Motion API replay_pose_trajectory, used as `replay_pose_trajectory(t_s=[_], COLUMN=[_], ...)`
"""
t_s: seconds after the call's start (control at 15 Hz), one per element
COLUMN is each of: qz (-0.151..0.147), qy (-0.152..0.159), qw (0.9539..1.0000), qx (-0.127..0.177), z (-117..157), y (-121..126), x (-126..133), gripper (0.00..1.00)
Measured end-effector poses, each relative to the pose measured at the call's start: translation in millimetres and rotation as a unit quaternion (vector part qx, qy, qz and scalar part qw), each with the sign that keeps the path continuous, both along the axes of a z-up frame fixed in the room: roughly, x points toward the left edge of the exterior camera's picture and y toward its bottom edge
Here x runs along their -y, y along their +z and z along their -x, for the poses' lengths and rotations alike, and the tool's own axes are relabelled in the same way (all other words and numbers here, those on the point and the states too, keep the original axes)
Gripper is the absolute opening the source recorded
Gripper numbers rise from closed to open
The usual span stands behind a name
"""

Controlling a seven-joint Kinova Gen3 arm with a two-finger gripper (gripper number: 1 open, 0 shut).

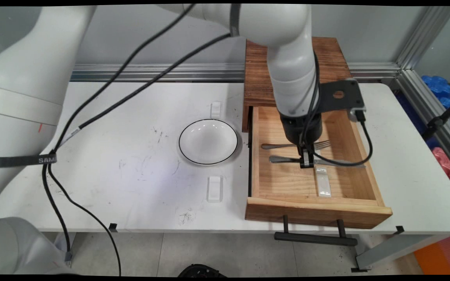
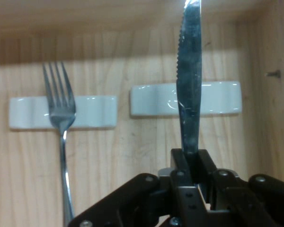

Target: Place the picked object into the drawer

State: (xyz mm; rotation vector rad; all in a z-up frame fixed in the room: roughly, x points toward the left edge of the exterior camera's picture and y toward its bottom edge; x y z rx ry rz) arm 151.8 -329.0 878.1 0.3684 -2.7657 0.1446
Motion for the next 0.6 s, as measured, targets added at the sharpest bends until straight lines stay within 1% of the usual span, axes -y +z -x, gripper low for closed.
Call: replay_pose_trajectory(t_s=[0.2, 0.6], qz=[-0.007, -0.015], qy=[-0.001, -0.004], qw=[1.0, 0.9998], qx=[0.007, 0.015], z=[7, 14], y=[-20, -51], x=[3, 6], gripper=[0.0, 0.0])
